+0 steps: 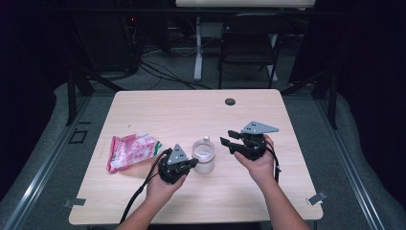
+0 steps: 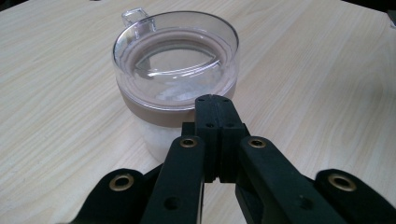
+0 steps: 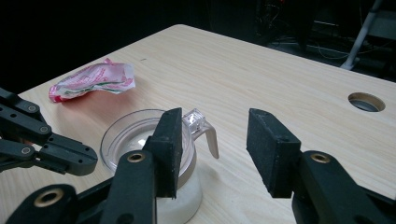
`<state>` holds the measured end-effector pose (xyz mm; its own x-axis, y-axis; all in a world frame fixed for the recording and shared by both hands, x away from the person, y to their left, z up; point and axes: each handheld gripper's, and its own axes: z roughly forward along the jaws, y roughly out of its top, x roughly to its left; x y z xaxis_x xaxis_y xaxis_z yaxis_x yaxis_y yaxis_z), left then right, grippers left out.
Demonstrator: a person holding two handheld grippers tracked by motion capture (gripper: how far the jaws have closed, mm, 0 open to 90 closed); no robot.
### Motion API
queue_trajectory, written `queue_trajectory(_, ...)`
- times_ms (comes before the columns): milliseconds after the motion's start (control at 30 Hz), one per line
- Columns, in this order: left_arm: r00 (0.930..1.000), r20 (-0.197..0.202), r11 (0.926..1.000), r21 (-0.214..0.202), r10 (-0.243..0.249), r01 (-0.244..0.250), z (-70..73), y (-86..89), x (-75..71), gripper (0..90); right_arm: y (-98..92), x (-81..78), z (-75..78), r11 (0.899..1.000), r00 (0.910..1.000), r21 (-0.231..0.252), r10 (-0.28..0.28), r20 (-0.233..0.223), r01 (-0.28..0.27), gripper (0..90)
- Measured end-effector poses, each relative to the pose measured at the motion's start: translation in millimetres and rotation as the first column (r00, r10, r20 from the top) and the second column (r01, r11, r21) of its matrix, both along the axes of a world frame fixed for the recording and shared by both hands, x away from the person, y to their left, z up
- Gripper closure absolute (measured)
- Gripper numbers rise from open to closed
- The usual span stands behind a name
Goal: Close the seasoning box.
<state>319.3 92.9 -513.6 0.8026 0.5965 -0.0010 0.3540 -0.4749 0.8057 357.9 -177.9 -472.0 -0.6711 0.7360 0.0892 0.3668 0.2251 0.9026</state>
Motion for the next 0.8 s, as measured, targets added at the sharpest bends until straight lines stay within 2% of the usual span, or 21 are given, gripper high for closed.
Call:
queue_trajectory(367,0.9999,0.004,0.9998,0.013,0.014,-0.014,-1.8,5.5,-0.1,86.8,-0.7,0.2,-0.1,1.000,1.0000,0.001,-0.003,-0.002,0.003,54.0)
queue_trajectory(567,0.9991,0.029,0.9994,0.017,0.030,-0.031,1.8,12.1,-0.6,79.7,-0.8,0.2,-0.1,1.000,1.0000,0.001,-0.003,-0.003,0.003,53.2)
queue_trajectory(800,0.9961,0.046,0.9972,-0.007,0.075,-0.075,8.5,28.8,0.9,70.6,0.0,0.5,-0.9,1.000,1.0000,-0.001,-0.003,-0.007,0.003,52.8)
